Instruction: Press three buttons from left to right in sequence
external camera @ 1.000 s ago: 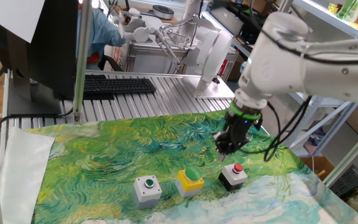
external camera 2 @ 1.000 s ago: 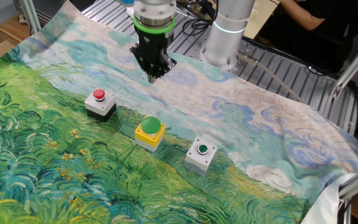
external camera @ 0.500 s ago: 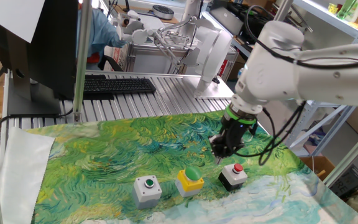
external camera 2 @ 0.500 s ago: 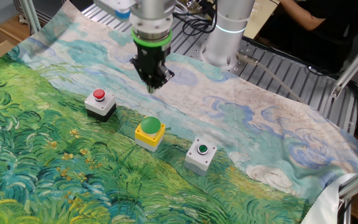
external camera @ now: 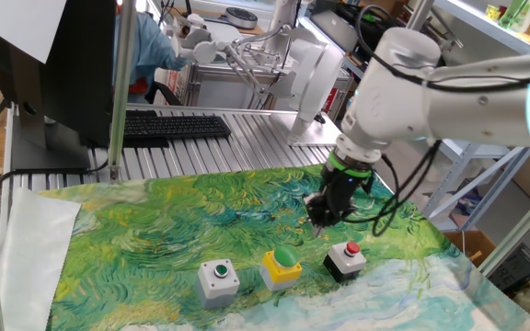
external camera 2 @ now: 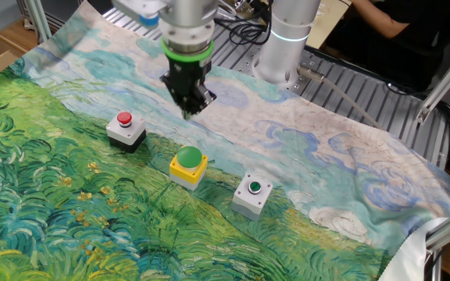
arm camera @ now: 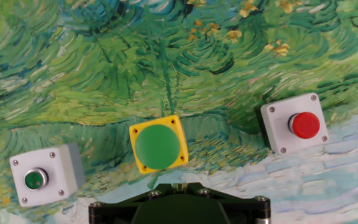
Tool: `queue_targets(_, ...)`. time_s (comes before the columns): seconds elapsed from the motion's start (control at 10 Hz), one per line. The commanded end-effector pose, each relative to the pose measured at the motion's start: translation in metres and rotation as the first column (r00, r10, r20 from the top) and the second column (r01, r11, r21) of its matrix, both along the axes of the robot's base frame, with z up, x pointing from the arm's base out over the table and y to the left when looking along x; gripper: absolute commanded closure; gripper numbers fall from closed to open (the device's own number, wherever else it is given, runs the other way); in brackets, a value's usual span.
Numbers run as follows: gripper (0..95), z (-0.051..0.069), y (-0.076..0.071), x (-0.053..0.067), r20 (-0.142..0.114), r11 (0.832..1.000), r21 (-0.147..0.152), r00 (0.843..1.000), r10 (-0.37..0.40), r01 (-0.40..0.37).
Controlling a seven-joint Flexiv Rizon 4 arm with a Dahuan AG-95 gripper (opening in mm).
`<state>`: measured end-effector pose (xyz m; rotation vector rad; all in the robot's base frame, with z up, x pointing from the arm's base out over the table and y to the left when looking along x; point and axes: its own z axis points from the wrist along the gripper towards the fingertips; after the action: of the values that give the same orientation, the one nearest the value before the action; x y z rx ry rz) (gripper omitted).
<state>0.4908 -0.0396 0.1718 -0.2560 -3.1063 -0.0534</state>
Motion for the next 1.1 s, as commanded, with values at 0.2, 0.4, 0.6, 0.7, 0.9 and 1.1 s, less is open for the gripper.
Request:
queue_targets(0.2, 95.0, -0.011, 0.000, 0.002, 0.008, 1.000, 0.002, 1.000, -0.022, 0.022)
queue_targets(0.4, 95.0, -0.013, 0.000, 0.009, 0.007, 0.999, 0.021, 0.999, -0.034, 0.034)
queue_targets(0.6, 95.0, -0.016, 0.000, 0.015, 0.006, 0.999, 0.021, 0.999, -0.041, 0.041)
queue_targets(0.7, 95.0, -0.019, 0.000, 0.016, 0.006, 0.999, 0.021, 0.999, -0.043, 0.043)
queue_targets(0.9, 95.0, -0.026, 0.000, 0.018, 0.007, 0.999, 0.021, 0.999, -0.049, 0.049)
queue_targets(1.1, 95.0, -0.030, 0.000, 0.019, 0.006, 0.998, 0.023, 0.999, -0.053, 0.053)
